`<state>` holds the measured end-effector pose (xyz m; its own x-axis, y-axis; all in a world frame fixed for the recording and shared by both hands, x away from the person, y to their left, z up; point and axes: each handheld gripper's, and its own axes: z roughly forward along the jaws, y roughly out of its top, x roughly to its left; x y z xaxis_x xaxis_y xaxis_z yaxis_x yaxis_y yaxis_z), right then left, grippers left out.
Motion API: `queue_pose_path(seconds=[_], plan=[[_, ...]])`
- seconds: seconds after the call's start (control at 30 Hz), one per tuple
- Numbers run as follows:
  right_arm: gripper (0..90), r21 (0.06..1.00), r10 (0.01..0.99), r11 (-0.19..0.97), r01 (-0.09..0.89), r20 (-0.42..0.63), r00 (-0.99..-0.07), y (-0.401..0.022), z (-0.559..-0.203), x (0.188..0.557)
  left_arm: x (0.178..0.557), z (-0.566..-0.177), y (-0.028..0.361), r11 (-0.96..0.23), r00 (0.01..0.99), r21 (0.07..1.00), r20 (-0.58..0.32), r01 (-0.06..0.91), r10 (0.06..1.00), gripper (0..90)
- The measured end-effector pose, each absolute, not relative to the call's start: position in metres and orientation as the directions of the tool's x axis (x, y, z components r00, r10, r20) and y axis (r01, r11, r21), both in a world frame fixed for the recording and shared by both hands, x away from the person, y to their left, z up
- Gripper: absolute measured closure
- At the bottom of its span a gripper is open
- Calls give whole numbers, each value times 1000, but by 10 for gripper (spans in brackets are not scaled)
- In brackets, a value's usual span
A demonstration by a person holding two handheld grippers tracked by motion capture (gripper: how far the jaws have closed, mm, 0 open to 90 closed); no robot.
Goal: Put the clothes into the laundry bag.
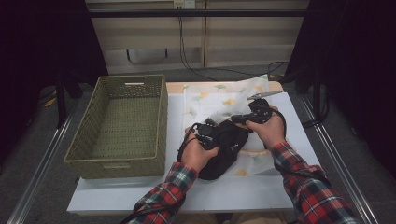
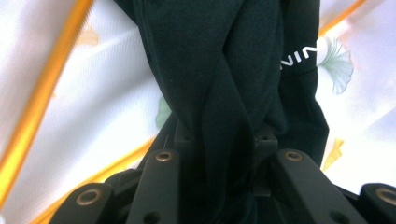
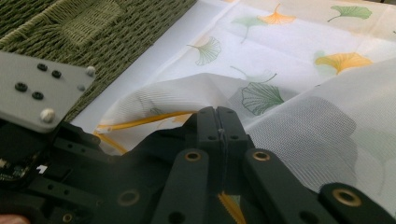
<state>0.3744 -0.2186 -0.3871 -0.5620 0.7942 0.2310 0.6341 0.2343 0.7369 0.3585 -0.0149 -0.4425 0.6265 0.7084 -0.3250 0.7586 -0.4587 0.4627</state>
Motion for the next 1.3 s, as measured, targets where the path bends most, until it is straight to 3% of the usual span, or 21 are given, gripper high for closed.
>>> queue_pose_path(seconds=[0.33,0.87,1.0,1.13,1.3], plan=[[900,732,795,225,644,244,-555,-220,-389,374,367,-444,-20,-411,597,476,-353,777,720,718],[900,734,790,222,642,250,-560,-221,-387,372,377,-444,-26,-392,611,540,-317,745,725,695],[900,731,789,232,641,244,-563,-222,-388,372,375,-444,-26,-428,632,532,-290,731,719,623],[900,731,790,230,643,245,-562,-222,-388,372,369,-445,-20,-455,667,564,-249,690,702,420],[900,728,791,236,643,241,-563,-222,-388,373,365,-444,-9,-495,690,555,-213,668,692,329]])
